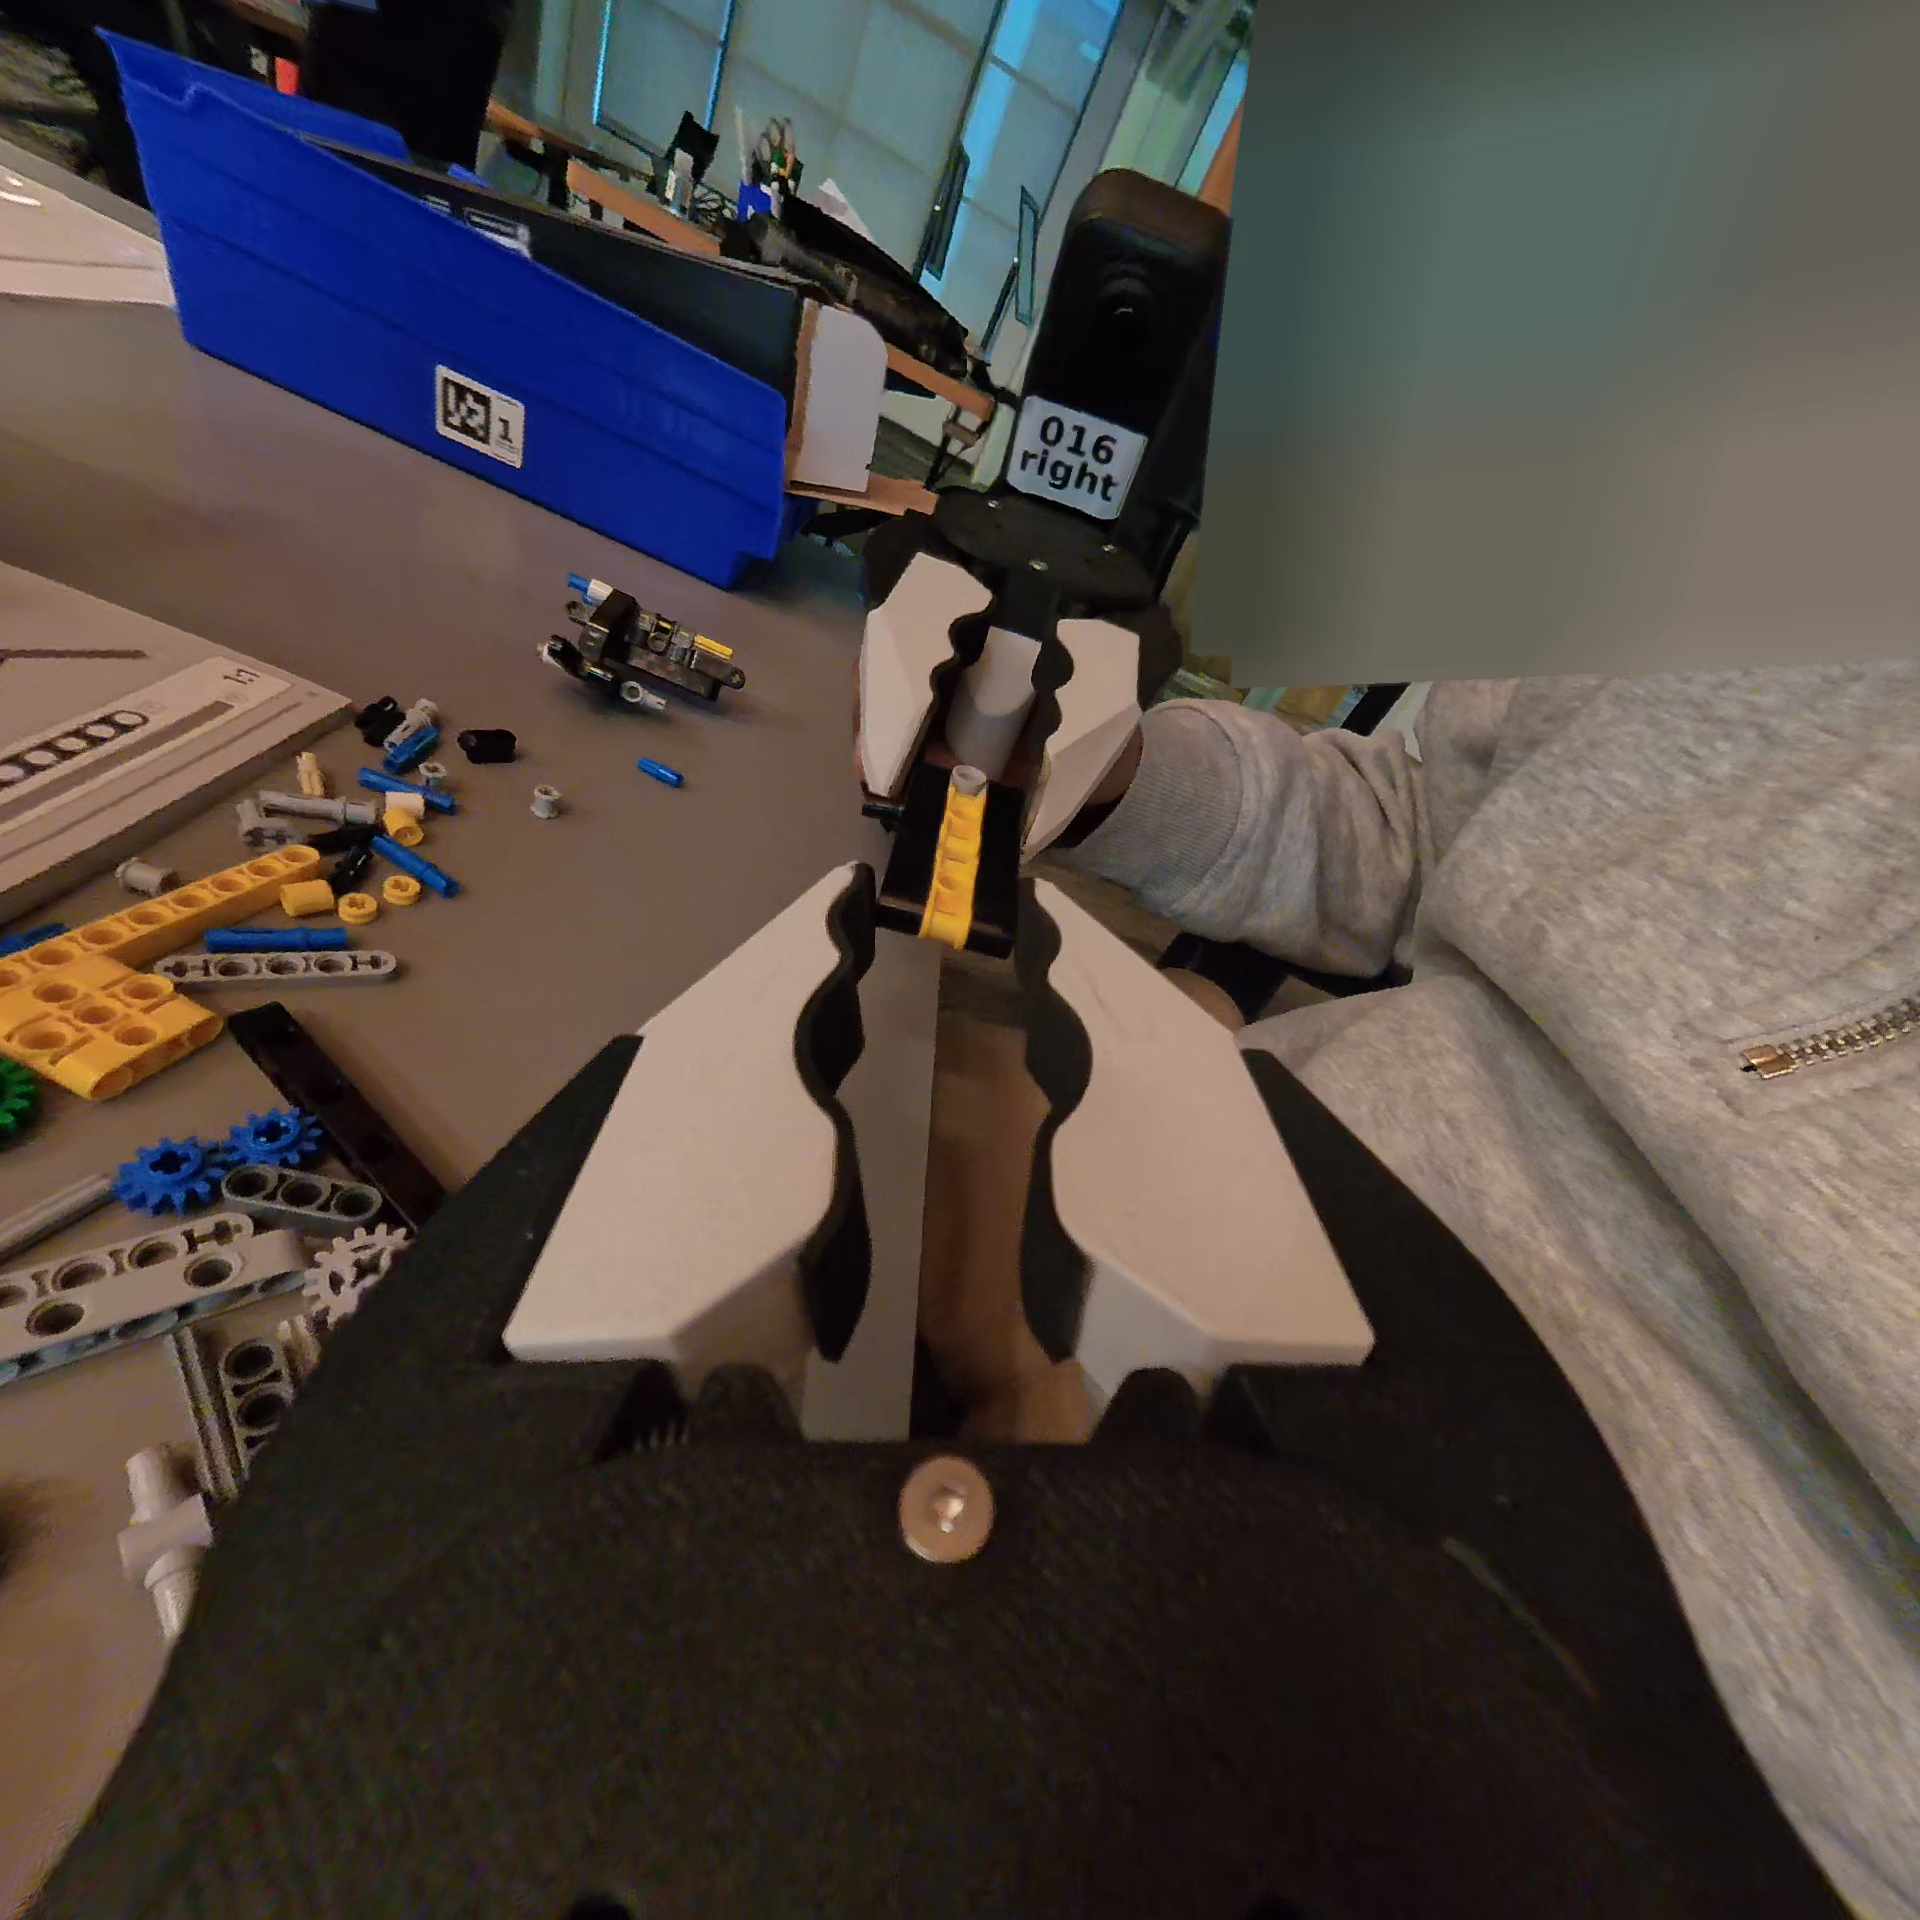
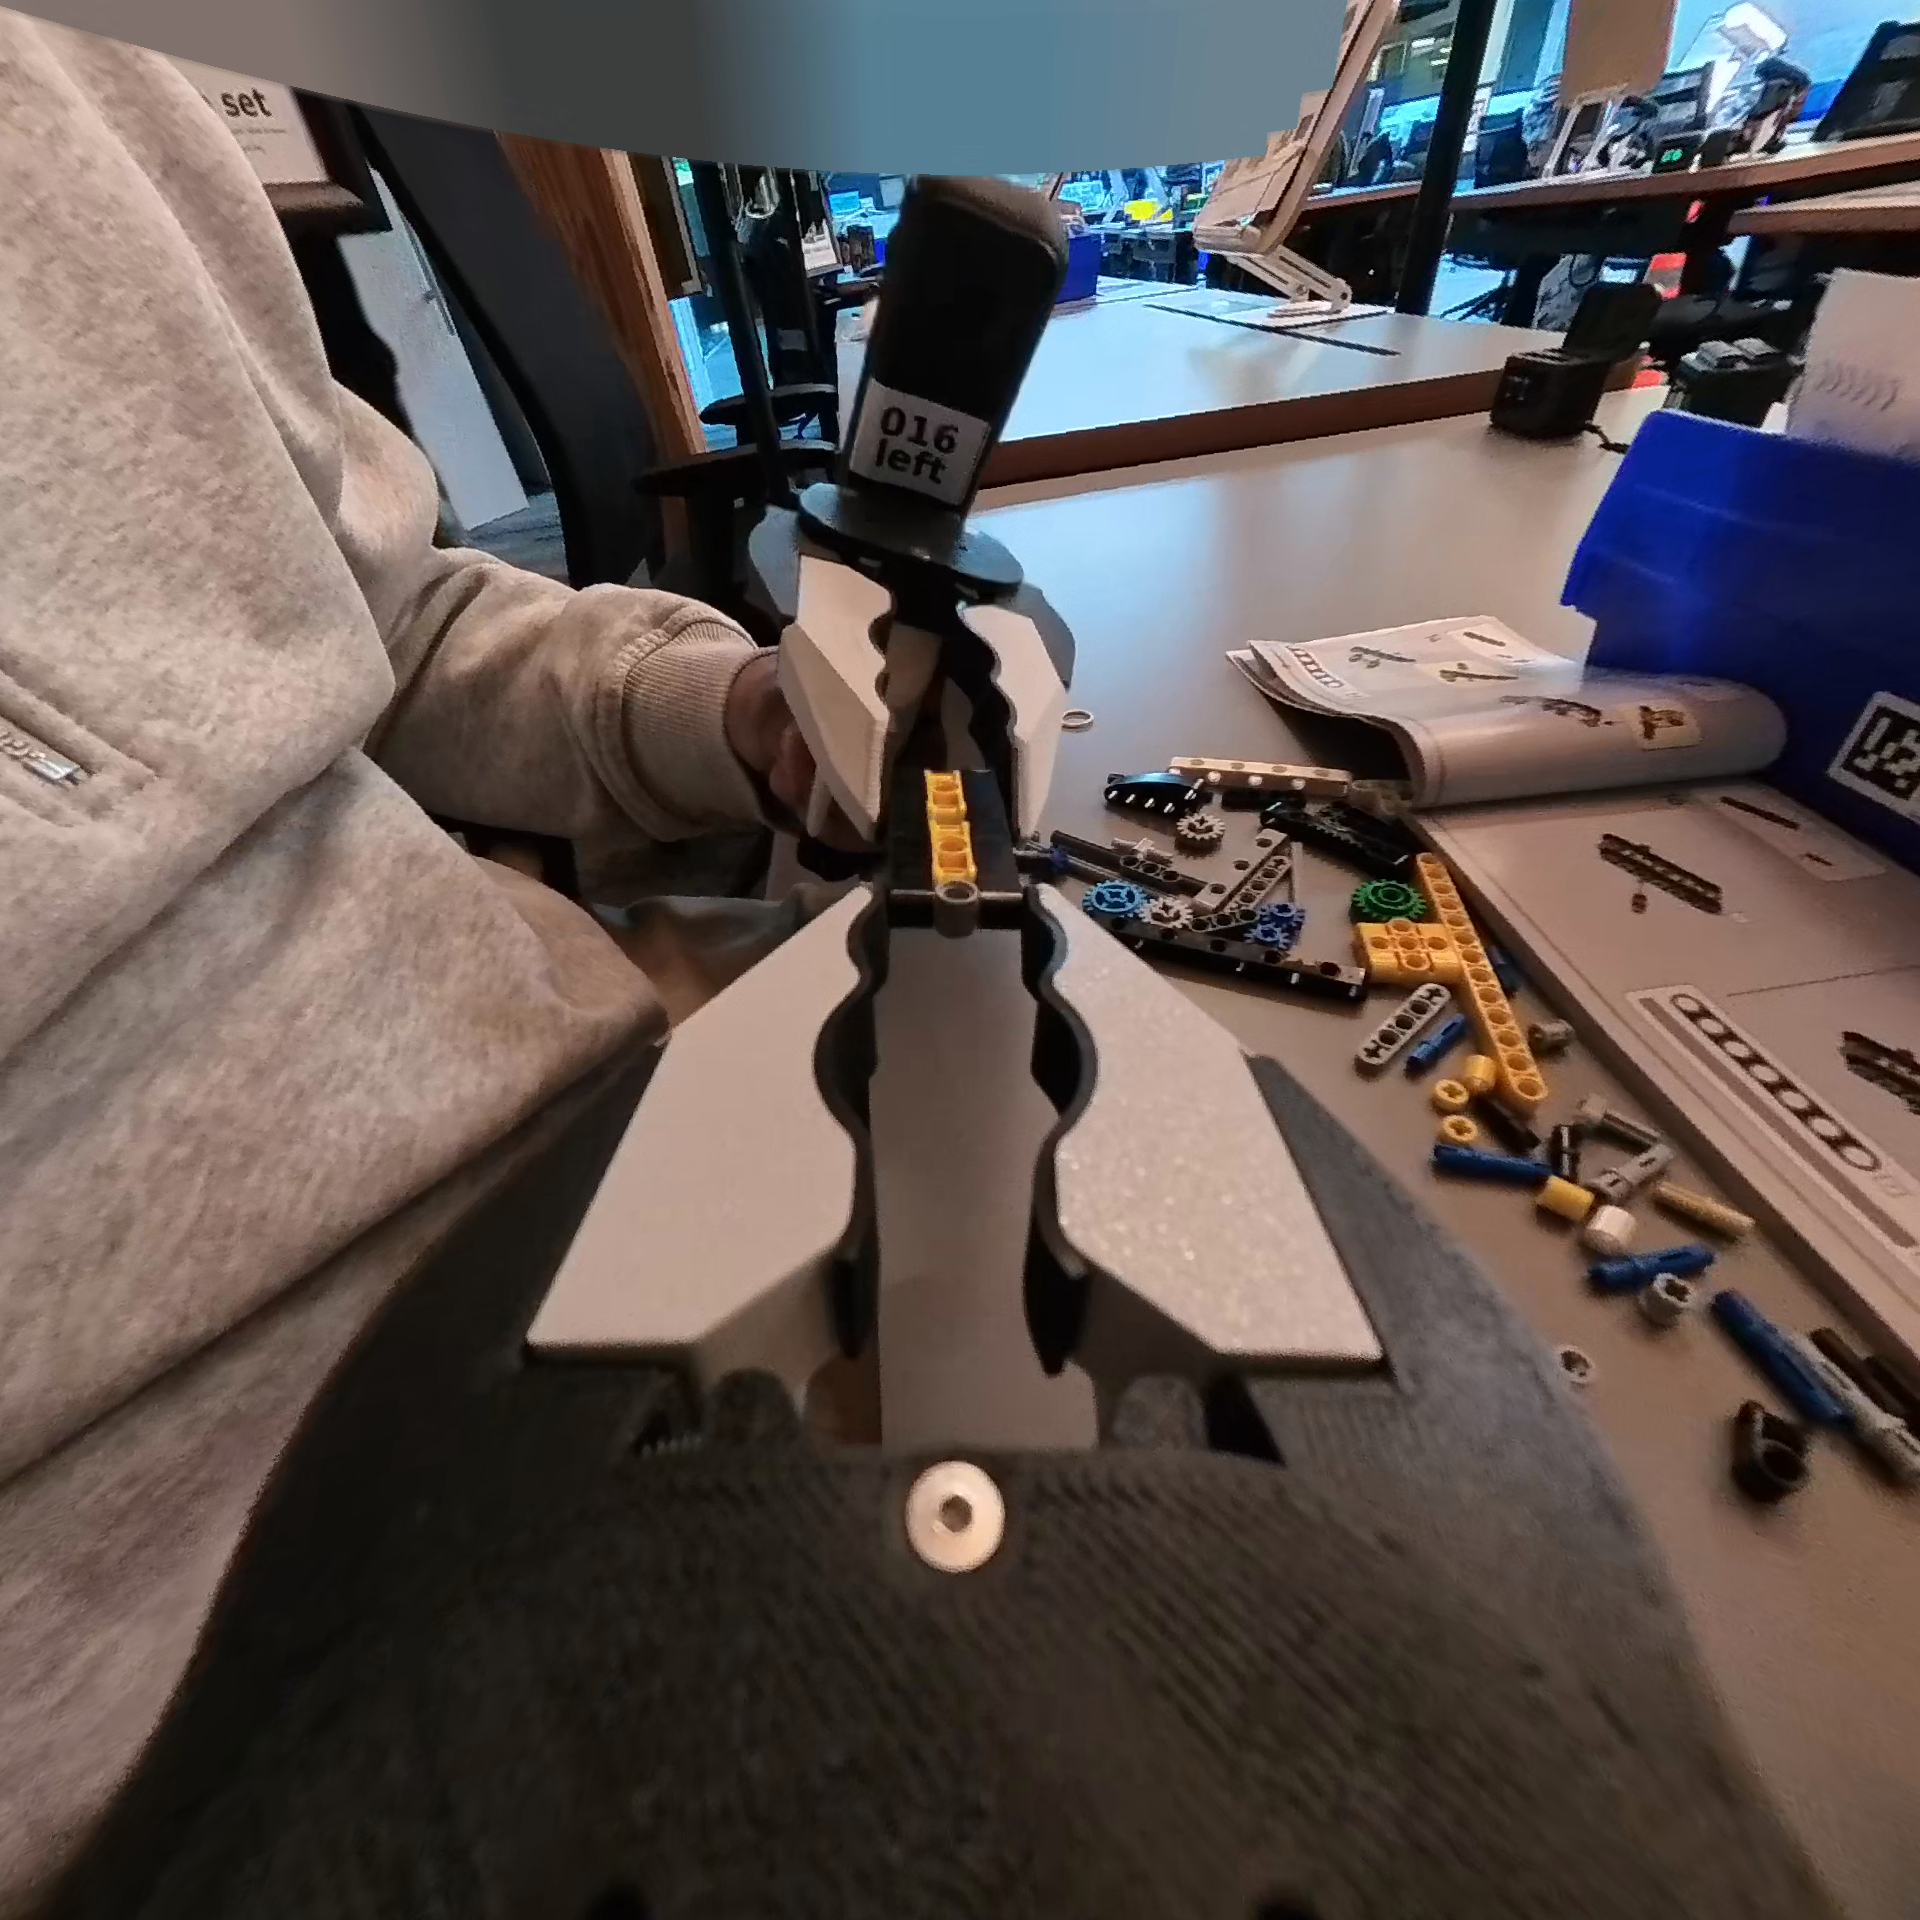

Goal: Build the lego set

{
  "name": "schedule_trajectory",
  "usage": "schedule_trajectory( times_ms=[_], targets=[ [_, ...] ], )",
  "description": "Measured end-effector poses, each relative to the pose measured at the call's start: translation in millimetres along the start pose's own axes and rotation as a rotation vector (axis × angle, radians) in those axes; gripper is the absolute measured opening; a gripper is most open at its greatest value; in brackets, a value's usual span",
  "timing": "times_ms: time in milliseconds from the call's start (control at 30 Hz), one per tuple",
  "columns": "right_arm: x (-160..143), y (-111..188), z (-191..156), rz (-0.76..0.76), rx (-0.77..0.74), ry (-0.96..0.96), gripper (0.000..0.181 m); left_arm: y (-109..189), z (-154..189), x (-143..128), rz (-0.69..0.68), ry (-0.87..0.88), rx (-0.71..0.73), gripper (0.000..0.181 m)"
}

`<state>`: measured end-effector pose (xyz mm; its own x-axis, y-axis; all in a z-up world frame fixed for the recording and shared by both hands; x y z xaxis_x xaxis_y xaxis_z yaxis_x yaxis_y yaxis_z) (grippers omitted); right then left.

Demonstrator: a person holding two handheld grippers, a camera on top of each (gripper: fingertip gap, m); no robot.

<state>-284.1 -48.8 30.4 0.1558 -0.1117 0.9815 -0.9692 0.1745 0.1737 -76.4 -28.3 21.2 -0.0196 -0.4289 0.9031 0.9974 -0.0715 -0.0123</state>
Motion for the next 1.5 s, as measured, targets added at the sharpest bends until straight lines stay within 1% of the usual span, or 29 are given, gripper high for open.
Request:
schedule_trajectory(
  times_ms=[100,167,300,467,600,833,1200,1400,1500],
  targets=[
    [0.0,0.8,3.3,-0.002,0.005,-0.050,0.023,1.1,-2.6,-0.8,0.022,0.047,-0.025,0.025],
    [-0.4,2.1,6.9,-0.002,0.016,-0.117,0.023,2.1,-4.0,-1.0,0.030,0.068,-0.038,0.027],
    [-3.2,1.7,12.9,-0.025,0.055,-0.265,0.023,3.9,-6.2,-0.9,0.049,0.092,-0.044,0.023],
    [-9.3,-1.1,15.5,-0.038,0.083,-0.360,0.023,7.1,-11.2,-1.2,0.087,0.153,-0.061,0.022],
    [-9.1,0.4,18.1,-0.019,0.075,-0.379,0.032,11.7,-15.4,-0.5,0.135,0.198,-0.068,0.022],
    [-9.8,0.8,20.2,-0.012,0.062,-0.391,0.036,15.8,-20.0,0.0,0.180,0.240,-0.054,0.021],
    [-11.7,-0.7,21.6,-0.024,0.052,-0.410,0.039,16.7,-22.1,-0.5,0.190,0.261,-0.050,0.022],
    [-12.7,-1.2,21.4,-0.029,0.020,-0.413,0.039,16.5,-21.6,-0.6,0.188,0.255,-0.052,0.022],
    [-13.1,-1.1,20.7,-0.023,0.023,-0.423,0.043,16.8,-20.3,-0.3,0.190,0.240,-0.060,0.021]
  ],
)
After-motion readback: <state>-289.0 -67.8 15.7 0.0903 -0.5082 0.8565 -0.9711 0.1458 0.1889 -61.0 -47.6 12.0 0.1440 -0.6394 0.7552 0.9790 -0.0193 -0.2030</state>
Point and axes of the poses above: each gripper's, where its closed fingertips meet, y back along the fingers, x out of its top, z = x × y across the jaws, the point moved 10 cm from there along y, back along the fingers, and after that the axes turned 12 degrees about -x, right-handed, at the moved point
